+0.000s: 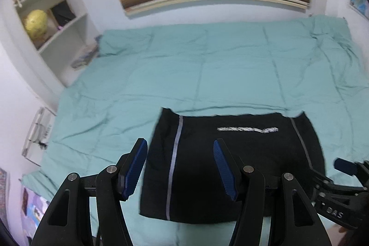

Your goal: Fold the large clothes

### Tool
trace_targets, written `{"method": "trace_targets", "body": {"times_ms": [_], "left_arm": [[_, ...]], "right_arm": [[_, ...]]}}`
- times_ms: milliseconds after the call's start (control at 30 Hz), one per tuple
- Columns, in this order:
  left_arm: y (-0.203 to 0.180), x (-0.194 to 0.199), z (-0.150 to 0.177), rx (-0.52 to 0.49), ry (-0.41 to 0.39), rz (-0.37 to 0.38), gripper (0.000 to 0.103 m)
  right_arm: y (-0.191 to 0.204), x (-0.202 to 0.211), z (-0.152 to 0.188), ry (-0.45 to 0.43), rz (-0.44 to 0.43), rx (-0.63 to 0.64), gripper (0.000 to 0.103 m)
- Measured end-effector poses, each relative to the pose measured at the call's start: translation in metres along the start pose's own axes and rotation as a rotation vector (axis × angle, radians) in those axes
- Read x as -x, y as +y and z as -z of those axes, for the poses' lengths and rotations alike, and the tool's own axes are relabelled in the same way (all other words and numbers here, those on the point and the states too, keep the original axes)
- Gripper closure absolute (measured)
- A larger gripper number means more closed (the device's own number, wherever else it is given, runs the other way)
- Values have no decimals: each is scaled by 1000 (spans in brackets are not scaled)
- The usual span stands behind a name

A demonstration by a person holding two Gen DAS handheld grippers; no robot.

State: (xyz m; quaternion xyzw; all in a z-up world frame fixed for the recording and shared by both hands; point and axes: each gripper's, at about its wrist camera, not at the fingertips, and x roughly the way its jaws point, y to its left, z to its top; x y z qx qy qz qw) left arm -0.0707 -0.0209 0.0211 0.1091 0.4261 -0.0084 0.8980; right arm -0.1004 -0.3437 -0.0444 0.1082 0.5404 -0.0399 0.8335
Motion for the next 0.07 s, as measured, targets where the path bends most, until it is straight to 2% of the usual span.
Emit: {"method": "trace_targets", "body": {"times_ms": [67], "left_arm": [[3,-2,-1,3,8,17,42]], "right_arm": [[1,-1,1,3,1,1,26]]}}
